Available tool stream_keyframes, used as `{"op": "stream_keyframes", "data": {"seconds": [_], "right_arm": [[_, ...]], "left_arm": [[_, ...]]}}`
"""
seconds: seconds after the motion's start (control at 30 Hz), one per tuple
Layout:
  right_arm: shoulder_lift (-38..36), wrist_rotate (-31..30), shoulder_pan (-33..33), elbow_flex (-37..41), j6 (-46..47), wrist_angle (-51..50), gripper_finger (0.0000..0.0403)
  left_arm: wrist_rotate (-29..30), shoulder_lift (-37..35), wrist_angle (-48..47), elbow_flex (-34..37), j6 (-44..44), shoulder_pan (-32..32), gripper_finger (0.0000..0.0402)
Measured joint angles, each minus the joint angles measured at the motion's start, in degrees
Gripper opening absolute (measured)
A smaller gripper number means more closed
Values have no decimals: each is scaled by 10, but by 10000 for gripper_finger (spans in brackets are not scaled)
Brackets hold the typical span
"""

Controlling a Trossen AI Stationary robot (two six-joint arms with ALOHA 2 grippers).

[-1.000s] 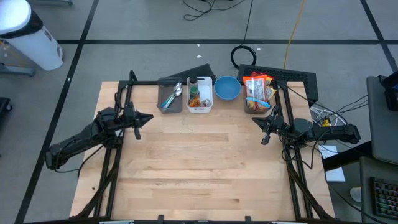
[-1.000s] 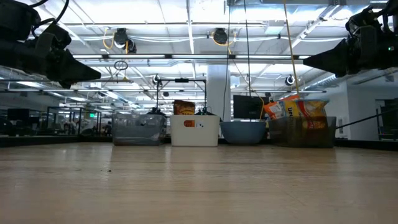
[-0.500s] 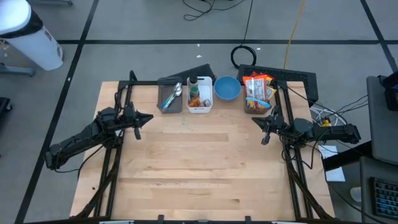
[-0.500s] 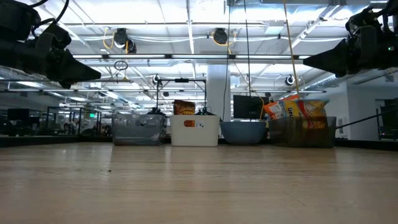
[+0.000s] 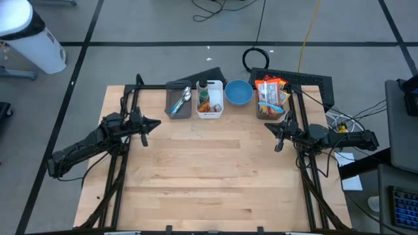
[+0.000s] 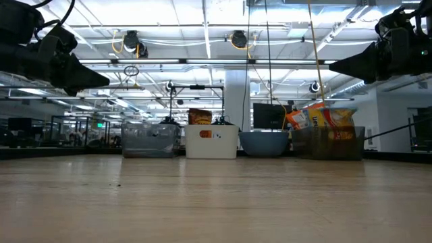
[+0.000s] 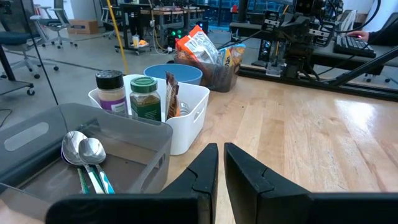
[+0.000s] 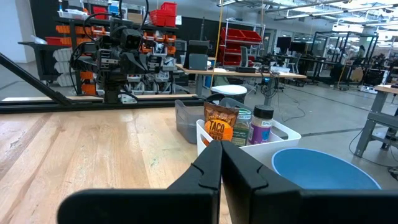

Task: Pick & Place Food Item
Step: Return to Home Position

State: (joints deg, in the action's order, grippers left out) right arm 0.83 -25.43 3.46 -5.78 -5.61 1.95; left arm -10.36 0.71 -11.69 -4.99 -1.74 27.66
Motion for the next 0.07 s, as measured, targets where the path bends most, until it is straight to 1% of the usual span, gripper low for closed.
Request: {"op": "stream_keyframes", "data": {"seconds": [0.07], "right_arm": [[0,0,0,0,0,0,0]], "left_arm": [[0,0,0,0,0,0,33]]}}
